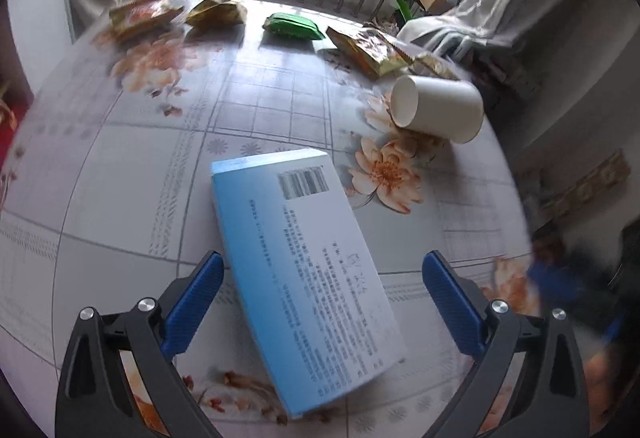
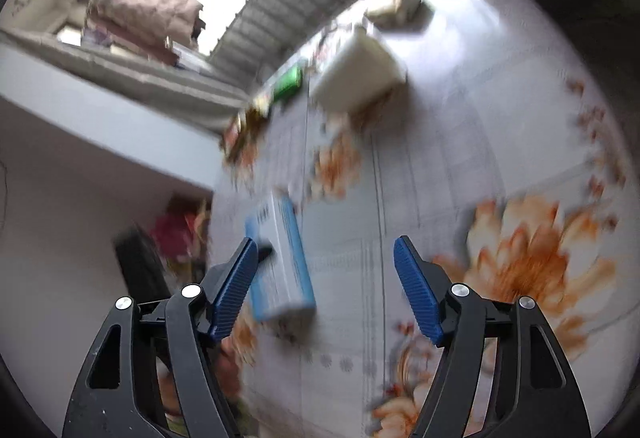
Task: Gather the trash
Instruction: 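Lower left tool around blue box while right tool closes on white paper cup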
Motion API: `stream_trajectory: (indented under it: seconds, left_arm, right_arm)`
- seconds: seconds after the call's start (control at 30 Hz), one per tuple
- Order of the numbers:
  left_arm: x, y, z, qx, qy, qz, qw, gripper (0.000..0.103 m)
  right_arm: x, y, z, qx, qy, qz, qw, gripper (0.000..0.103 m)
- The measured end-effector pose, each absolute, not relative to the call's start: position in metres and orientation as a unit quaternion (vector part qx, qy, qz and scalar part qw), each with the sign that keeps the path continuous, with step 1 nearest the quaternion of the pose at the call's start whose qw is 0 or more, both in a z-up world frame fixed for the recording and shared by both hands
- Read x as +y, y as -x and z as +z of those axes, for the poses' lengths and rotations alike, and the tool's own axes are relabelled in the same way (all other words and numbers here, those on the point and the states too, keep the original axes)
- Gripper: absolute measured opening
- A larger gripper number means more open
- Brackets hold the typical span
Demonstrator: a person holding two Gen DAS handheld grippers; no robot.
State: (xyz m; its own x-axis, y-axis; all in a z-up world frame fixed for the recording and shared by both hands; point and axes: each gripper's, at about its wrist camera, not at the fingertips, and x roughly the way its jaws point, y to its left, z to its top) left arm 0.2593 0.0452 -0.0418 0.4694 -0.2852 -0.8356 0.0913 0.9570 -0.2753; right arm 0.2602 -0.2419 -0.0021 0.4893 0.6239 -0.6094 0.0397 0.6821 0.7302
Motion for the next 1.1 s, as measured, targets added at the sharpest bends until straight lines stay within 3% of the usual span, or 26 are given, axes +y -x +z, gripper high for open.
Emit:
stream_trajectory:
  seconds: [0.13, 0.33, 0.43, 0.57, 0.67, 0.8, 1.1]
  left_arm:
    - [0.038, -0.261, -0.052, 0.505, 0.059, -0.109, 0.854, 0.097]
    - [0.044, -0.26, -0.06, 0.505, 0.061, -0.113, 0.853, 0.097]
    - [0.044, -0.257, -0.059, 0.501, 0.057, -0.12, 0.855, 0.094]
    - [0.047, -0.254, -0.058, 0.5, 0.064, -0.129, 0.854, 0.089]
    - [0.049, -0.252, -0.058, 0.498, 0.064, -0.133, 0.855, 0.088]
    - [0.051, -0.251, -0.058, 0.496, 0.067, -0.135, 0.855, 0.087]
    - [0.056, -0.243, -0.055, 0.493, 0.081, -0.137, 0.856, 0.085]
  right_arm:
    - [-0.259, -0.307, 0.011, 0.432, -0.392, 0.183, 0.791, 0.07]
    - [-0.267, -0.378, 0.002, 0.443, -0.375, 0.15, 0.8, 0.07]
    - [-0.266, -0.399, -0.009, 0.452, -0.378, 0.145, 0.795, 0.062]
    - [-0.257, -0.413, -0.013, 0.461, -0.363, 0.153, 0.795, 0.059]
    - [-0.251, -0.423, -0.017, 0.478, -0.353, 0.157, 0.789, 0.049]
    - [-0.245, -0.421, -0.02, 0.488, -0.344, 0.166, 0.785, 0.022]
    - [-0.253, -0.388, -0.013, 0.466, -0.371, 0.187, 0.782, 0.004]
